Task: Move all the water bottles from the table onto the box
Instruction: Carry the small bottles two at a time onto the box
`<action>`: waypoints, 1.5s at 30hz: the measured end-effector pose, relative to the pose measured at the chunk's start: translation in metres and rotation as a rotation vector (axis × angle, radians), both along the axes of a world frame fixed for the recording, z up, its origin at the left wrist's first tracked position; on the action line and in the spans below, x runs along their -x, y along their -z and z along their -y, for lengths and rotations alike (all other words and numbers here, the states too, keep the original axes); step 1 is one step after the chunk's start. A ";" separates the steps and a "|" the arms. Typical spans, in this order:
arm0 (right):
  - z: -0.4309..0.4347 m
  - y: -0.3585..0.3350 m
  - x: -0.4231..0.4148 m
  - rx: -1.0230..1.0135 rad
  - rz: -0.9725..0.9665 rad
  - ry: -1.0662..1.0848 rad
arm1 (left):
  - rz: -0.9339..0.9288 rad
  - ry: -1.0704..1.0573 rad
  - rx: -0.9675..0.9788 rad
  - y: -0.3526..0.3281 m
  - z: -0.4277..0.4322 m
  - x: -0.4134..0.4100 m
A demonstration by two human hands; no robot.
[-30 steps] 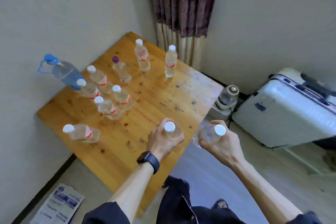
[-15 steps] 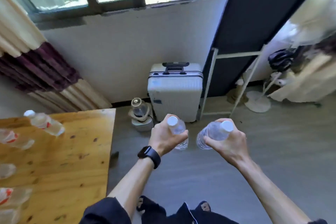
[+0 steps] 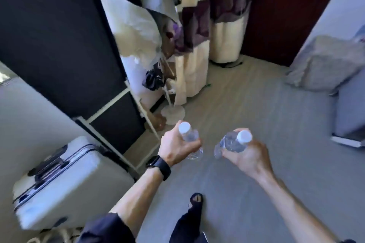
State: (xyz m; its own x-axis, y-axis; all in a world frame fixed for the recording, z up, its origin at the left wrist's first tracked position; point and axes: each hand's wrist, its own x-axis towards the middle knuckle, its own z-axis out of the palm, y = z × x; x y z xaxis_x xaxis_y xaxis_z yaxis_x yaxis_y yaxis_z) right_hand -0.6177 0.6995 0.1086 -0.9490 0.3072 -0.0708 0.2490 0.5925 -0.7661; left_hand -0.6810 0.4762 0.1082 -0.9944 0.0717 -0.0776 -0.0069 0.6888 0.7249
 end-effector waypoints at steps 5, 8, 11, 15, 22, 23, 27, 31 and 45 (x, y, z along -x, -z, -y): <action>-0.076 -0.015 0.034 -0.042 -0.016 0.292 | -0.007 0.260 0.007 -0.015 -0.097 0.090; -0.114 -0.030 0.054 -0.006 -0.040 0.446 | 0.024 0.388 -0.022 -0.028 -0.154 0.137; -0.150 -0.039 0.070 -0.038 -0.020 0.559 | 0.011 0.512 -0.028 -0.038 -0.207 0.175; -0.201 -0.043 0.089 -0.076 -0.015 0.694 | 0.004 0.626 -0.059 -0.047 -0.271 0.217; -0.301 -0.035 0.123 -0.077 -0.001 0.834 | 0.014 0.768 -0.069 -0.040 -0.385 0.274; -0.318 -0.031 0.131 -0.074 0.010 0.835 | 0.016 0.776 -0.060 -0.037 -0.402 0.282; -0.398 -0.012 0.170 -0.019 0.040 0.821 | 0.041 0.773 -0.042 -0.026 -0.482 0.320; -0.478 -0.007 0.215 0.004 0.058 0.773 | 0.080 0.741 -0.003 -0.020 -0.564 0.362; -0.718 -0.005 0.401 0.030 0.074 0.741 | 0.089 0.723 0.026 0.007 -0.785 0.555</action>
